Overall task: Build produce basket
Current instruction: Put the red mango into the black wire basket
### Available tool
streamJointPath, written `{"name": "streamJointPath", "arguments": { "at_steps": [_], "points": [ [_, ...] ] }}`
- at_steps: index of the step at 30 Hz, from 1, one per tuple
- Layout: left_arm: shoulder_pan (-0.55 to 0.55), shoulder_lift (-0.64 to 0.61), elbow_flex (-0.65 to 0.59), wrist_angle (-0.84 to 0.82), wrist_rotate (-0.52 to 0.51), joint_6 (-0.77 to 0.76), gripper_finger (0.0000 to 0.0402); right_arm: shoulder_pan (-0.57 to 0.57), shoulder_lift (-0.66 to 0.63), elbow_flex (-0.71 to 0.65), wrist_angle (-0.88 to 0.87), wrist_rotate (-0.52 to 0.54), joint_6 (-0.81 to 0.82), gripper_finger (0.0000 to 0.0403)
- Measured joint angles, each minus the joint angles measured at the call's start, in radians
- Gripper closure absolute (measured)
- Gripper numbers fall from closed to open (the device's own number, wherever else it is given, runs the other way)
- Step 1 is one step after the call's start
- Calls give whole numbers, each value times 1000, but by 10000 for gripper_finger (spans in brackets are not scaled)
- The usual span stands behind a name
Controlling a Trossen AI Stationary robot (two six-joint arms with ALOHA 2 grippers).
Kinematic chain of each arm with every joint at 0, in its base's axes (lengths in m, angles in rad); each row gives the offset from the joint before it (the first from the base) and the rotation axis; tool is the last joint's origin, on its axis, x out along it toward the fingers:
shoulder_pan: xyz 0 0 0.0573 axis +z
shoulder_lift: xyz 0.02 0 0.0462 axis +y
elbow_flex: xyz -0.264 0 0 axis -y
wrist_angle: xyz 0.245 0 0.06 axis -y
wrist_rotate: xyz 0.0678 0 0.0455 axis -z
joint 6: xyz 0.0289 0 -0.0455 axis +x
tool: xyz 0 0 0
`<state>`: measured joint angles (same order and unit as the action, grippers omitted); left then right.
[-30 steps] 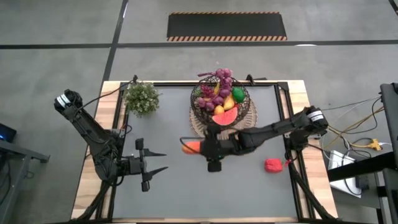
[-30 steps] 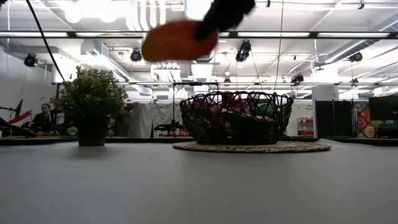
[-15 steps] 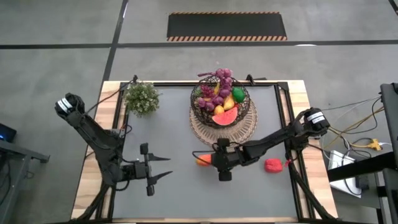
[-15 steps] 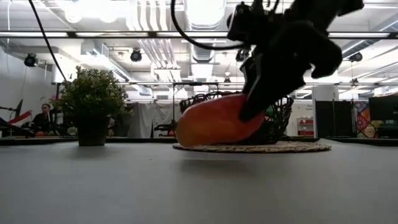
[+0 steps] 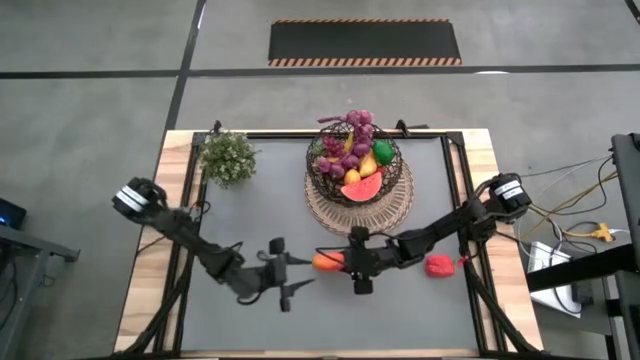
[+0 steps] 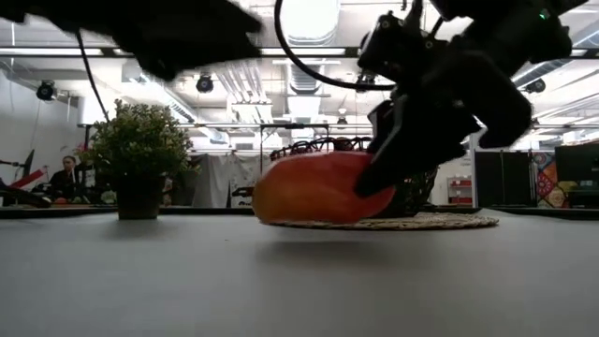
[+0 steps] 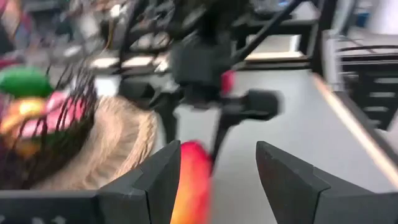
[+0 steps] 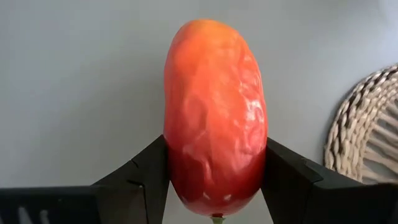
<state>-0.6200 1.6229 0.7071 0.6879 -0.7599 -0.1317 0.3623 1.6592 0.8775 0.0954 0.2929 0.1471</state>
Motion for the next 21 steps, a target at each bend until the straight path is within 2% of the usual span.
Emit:
{"name": "streamJointPath", "arguments": {
  "at_steps": [5, 9, 17, 21],
  "points": [
    [78, 74, 0, -12, 17, -130, 210, 2, 0, -23, -1, 5, 12, 212],
    [132, 127, 0, -26, 134, -203, 202, 2, 1, -29, -1, 6, 13, 212],
    [188, 207, 0, -24, 160, -229, 130, 2, 1, -29, -1, 6, 10, 211],
    [194, 228, 0, -22, 217, -202, 113, 2, 1, -29, 0, 5, 10, 211]
  ]
}}
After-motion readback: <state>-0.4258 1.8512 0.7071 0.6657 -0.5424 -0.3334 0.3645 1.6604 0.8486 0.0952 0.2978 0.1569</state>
